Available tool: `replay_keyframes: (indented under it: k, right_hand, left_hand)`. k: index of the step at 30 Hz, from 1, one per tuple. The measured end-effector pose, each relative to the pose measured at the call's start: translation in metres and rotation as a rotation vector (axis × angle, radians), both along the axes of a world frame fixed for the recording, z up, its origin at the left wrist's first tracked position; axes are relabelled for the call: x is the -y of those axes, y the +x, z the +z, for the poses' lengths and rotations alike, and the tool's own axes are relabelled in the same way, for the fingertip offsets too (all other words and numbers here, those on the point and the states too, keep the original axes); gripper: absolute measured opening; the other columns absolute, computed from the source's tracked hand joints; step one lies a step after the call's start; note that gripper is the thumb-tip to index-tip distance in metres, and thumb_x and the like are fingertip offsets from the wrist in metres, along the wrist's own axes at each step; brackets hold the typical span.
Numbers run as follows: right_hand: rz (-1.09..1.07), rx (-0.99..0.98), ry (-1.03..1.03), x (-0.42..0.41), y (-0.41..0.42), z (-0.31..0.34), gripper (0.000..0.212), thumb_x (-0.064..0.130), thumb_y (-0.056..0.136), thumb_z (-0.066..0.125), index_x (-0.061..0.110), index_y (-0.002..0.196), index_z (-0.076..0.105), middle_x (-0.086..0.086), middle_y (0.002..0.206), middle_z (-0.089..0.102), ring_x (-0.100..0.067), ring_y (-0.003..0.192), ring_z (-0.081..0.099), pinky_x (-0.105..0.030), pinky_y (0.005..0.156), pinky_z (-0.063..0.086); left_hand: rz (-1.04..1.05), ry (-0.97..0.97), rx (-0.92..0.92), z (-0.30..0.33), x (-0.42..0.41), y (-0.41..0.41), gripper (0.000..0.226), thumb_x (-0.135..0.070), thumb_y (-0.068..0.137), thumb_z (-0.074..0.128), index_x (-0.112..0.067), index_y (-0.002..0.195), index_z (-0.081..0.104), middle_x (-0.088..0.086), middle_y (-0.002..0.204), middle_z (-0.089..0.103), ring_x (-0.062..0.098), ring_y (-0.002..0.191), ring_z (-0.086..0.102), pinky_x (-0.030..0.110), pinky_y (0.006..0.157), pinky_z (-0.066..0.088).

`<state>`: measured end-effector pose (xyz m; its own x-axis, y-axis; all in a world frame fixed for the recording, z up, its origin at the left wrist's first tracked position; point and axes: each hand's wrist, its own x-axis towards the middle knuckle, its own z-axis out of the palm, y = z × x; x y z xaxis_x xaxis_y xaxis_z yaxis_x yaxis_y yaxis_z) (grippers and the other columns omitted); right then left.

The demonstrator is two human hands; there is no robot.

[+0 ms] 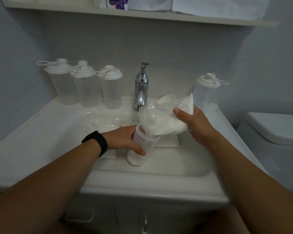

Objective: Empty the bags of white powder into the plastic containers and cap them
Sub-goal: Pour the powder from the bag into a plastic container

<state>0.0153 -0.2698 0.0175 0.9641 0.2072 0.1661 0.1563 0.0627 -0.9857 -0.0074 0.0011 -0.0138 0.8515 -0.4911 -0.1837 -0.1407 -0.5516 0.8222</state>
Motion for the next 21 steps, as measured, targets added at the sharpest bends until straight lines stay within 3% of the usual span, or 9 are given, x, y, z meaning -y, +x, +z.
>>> replay_keyframes:
  k: [5, 12, 21]
  right_hand:
    - [-0.001, 0.002, -0.007, 0.0001, -0.0006, 0.0009, 0.054, 0.032, 0.082, 0.082, 0.010, 0.128, 0.064, -0.011, 0.118, 0.075, -0.031, 0.111, 0.071, -0.044, 0.094, 0.058]
    - [0.001, 0.011, -0.022, 0.0001, -0.0024, 0.0029, 0.056, 0.033, 0.080, 0.078, 0.009, 0.128, 0.063, -0.010, 0.117, 0.075, -0.029, 0.109, 0.072, -0.040, 0.089, 0.059]
    - [-0.002, 0.003, -0.017, 0.0004, -0.0029, 0.0029, 0.056, 0.032, 0.079, 0.078, 0.009, 0.128, 0.063, -0.010, 0.117, 0.075, -0.030, 0.109, 0.072, -0.044, 0.093, 0.058]
  left_hand:
    - [-0.002, 0.007, -0.006, -0.0004, -0.0013, 0.0005, 0.070, -0.025, 0.073, 0.093, -0.040, 0.132, 0.058, -0.021, 0.125, 0.069, 0.003, 0.120, 0.063, 0.034, 0.110, 0.048]
    - [0.005, 0.004, -0.002, 0.0003, 0.0001, -0.0007, 0.063, -0.020, 0.075, 0.092, -0.042, 0.125, 0.060, -0.024, 0.121, 0.070, -0.001, 0.115, 0.064, 0.027, 0.104, 0.049]
    - [0.008, 0.008, -0.010, 0.0013, 0.0000, -0.0015, 0.065, -0.020, 0.075, 0.092, -0.039, 0.129, 0.060, -0.022, 0.122, 0.071, -0.001, 0.114, 0.065, 0.028, 0.105, 0.050]
